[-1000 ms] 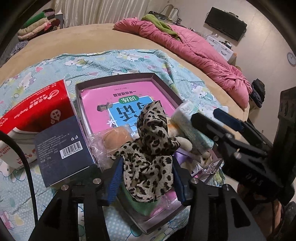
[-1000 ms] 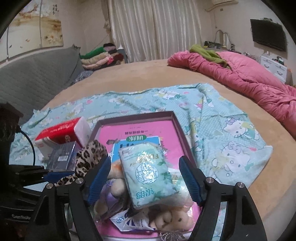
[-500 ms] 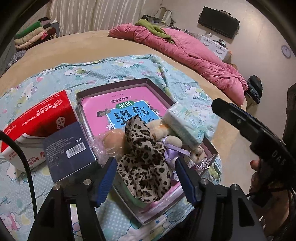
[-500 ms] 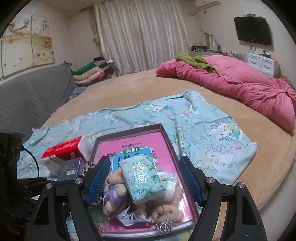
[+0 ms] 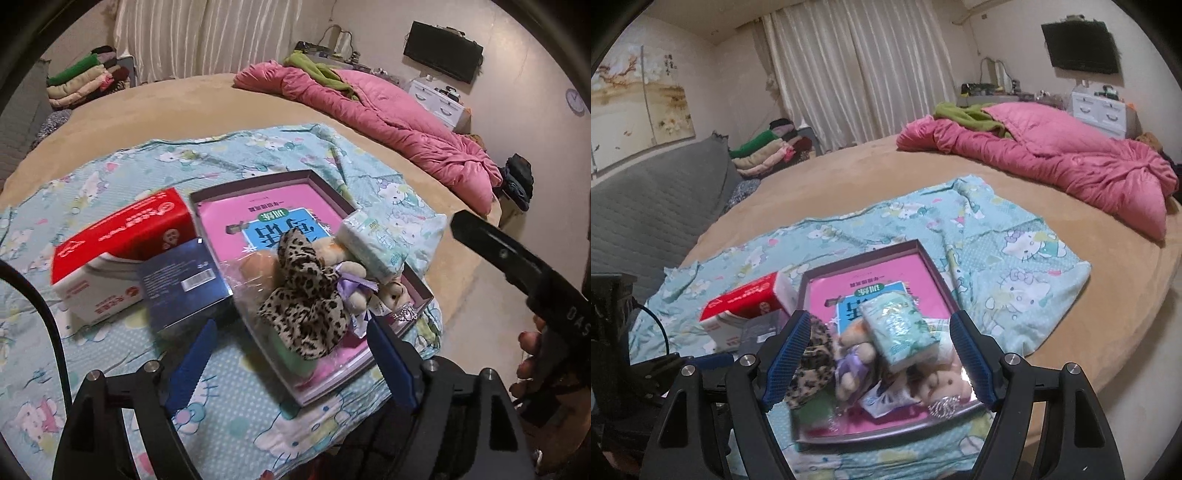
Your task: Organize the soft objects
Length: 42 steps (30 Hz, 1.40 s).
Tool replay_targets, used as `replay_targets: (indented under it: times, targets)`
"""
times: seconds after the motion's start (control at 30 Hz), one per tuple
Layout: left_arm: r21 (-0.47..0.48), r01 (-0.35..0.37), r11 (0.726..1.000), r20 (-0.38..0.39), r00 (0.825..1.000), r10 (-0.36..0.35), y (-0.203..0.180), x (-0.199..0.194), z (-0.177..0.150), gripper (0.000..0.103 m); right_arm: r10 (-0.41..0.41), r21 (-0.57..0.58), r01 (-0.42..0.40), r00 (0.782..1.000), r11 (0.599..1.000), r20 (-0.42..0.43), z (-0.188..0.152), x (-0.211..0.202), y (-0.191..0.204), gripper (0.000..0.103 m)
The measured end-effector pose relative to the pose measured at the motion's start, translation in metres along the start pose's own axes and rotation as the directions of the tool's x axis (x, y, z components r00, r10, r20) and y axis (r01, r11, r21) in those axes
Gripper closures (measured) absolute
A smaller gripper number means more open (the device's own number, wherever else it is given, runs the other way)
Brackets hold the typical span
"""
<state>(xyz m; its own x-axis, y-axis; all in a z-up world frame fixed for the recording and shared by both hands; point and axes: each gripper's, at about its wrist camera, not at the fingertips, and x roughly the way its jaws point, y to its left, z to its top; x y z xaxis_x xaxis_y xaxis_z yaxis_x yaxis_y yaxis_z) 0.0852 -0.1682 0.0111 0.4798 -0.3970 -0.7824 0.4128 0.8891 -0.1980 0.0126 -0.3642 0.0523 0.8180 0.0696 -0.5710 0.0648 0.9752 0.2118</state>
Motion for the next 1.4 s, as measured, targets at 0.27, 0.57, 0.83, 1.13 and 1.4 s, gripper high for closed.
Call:
replay_targets:
  times: [0.27, 0.57, 0.83, 1.13, 1.4]
  targets:
    - [-0.009, -0.029, 1.0, 0.037, 0.999, 0.03, 0.004, -0.03, -0.002, 0.02, -0.015, -0.01, 0.015, 0.998, 1.0, 0.055, 0.002, -0.03, 0.027, 0.024]
    - [-0.024, -0.077, 0.997, 0.061, 0.995, 0.079, 0.011, -0.053, -0.011, 0.019, -0.033, -0.016, 0.034, 0.998, 0.999, 0.055, -0.006, -0.044, 0.042, 0.023]
    - [-0.042, -0.113, 0.993, 0.053, 0.992, 0.115, 0.017, -0.061, -0.022, 0.019, -0.055, 0.023, 0.054, 0.998, 0.998, 0.034, -0.021, -0.049, 0.043, 0.023]
    - [-0.07, -0.134, 0.988, 0.025, 0.99, 0.136, 0.019, -0.058, -0.04, 0.019, -0.088, 0.017, 0.088, 0.996, 0.996, 0.021, -0.044, -0.051, 0.042, 0.023]
    - [-0.082, -0.155, 0.985, -0.001, 0.988, 0.155, 0.017, -0.047, -0.052, 0.019, -0.109, -0.017, 0.109, 0.994, 0.994, 0.007, -0.056, -0.046, 0.048, 0.023]
